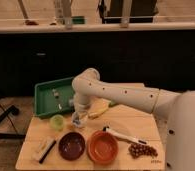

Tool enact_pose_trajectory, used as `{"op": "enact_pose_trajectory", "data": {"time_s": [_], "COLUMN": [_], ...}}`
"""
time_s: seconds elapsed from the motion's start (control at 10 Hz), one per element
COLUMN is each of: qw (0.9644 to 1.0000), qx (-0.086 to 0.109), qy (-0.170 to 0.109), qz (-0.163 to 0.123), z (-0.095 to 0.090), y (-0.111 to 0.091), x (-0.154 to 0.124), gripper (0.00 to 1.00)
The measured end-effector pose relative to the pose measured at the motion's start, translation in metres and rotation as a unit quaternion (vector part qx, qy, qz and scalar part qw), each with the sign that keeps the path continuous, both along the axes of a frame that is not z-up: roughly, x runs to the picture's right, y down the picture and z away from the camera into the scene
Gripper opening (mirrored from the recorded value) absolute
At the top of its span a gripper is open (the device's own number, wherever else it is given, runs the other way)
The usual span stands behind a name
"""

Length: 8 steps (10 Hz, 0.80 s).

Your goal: Place towel in paper cup

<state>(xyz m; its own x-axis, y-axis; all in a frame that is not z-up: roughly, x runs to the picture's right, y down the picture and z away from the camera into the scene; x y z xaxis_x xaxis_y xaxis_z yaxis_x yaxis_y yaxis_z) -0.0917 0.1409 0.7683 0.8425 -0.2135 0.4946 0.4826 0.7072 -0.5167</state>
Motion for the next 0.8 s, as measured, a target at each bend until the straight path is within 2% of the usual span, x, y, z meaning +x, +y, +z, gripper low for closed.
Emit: {"op": "enact_pose_trajectory", "data": {"time_s": [0.4, 0.8], "qw": [0.9991, 0.9958], "qx": [-0.006, -0.012], "qy": [-0.024, -0.056], "qz": [0.034, 0.072], "z": [0.0059, 0.0074], "y": [-0.0014, -0.0036], "x": [0.0022, 0.0076], "gripper": [0.00, 0.00]}}
